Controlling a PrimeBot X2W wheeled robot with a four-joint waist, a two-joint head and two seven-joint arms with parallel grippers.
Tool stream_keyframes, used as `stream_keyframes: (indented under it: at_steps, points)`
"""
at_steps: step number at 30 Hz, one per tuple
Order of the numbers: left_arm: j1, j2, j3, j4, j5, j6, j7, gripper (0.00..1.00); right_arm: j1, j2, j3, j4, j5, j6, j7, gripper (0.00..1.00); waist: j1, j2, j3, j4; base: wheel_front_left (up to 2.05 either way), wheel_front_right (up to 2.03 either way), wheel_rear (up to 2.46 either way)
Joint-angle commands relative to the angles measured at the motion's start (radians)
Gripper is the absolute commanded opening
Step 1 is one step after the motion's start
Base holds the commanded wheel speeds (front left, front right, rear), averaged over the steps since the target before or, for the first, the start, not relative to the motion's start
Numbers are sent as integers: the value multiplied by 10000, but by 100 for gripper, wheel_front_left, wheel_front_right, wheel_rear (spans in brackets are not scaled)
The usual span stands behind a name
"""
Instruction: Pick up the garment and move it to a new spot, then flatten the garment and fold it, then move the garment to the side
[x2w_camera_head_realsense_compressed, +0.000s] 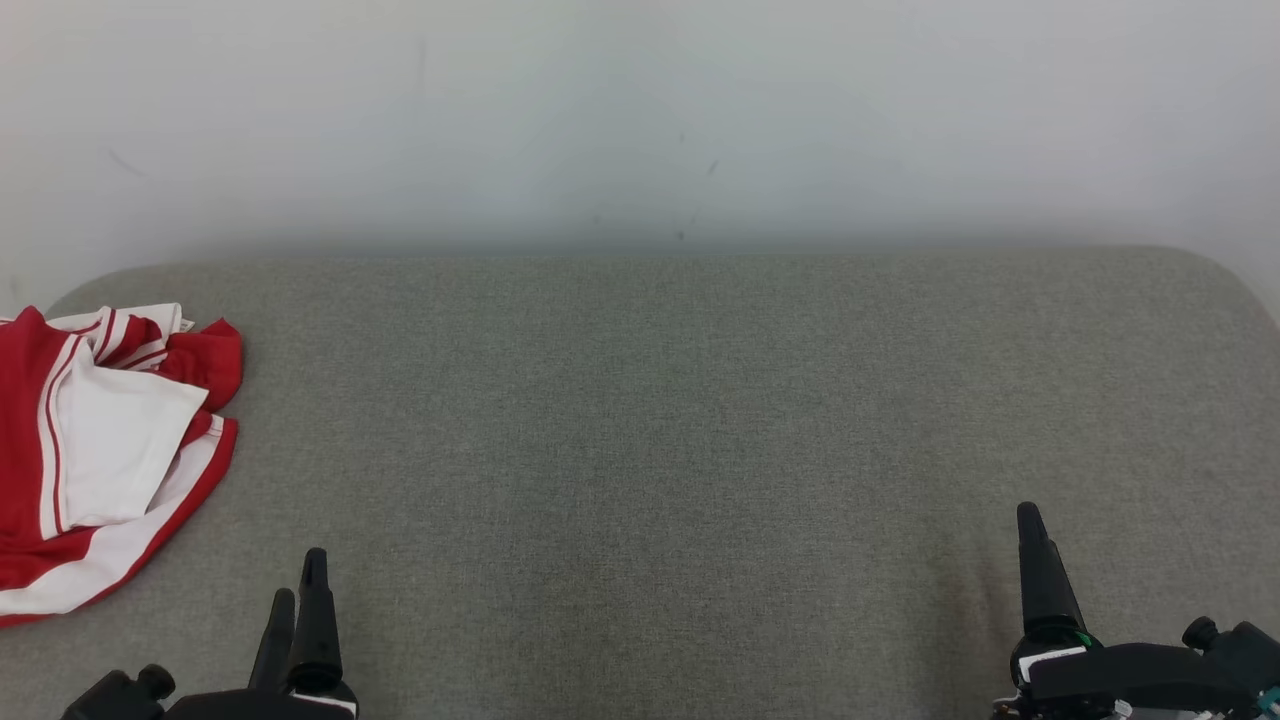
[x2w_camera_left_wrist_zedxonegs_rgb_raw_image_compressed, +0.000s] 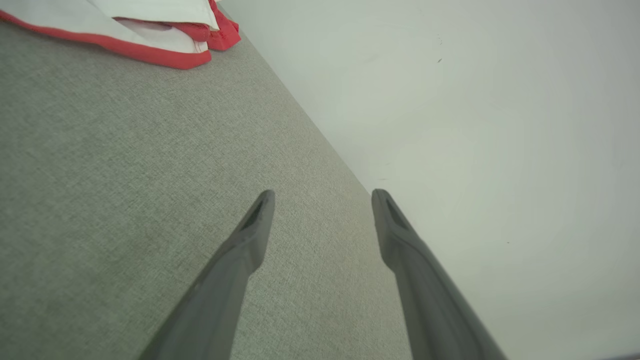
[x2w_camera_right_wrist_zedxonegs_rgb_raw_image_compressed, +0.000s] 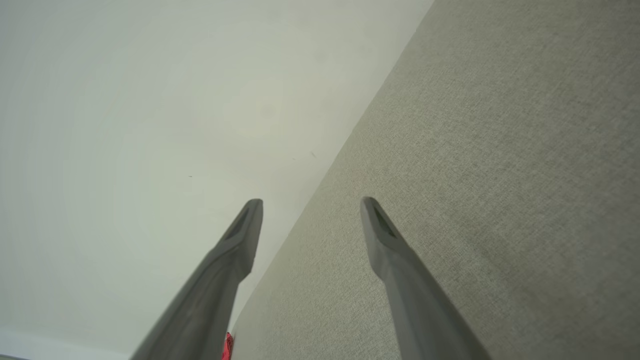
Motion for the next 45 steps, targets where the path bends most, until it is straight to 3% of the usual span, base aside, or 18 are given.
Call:
stream_keyframes:
  at_steps: [1, 18, 31, 45]
  points:
    - [-204, 66, 2, -182, 207, -11, -70, 100, -277, -33, 17, -104, -162, -7, -56, 100, -1, 0, 1, 1, 0, 0, 0]
    - [-243, 213, -344, -199, 4001, 129, -712, 100, -535, -38, 35, 564, -3441, -10, -547, 100, -1, 0, 83, 50, 0, 0, 0]
    - [-352, 505, -689, -11, 5678, 337, -1107, 100, -774, -42, 78, 995, -5318, -12, -842, 100, -1, 0, 121, 86, 0, 0, 0]
    - [-364, 570, -918, 95, 6731, 413, -1453, 100, -925, -44, 153, 1375, -6501, -14, -1115, 100, -1, 0, 142, 131, 0, 0, 0]
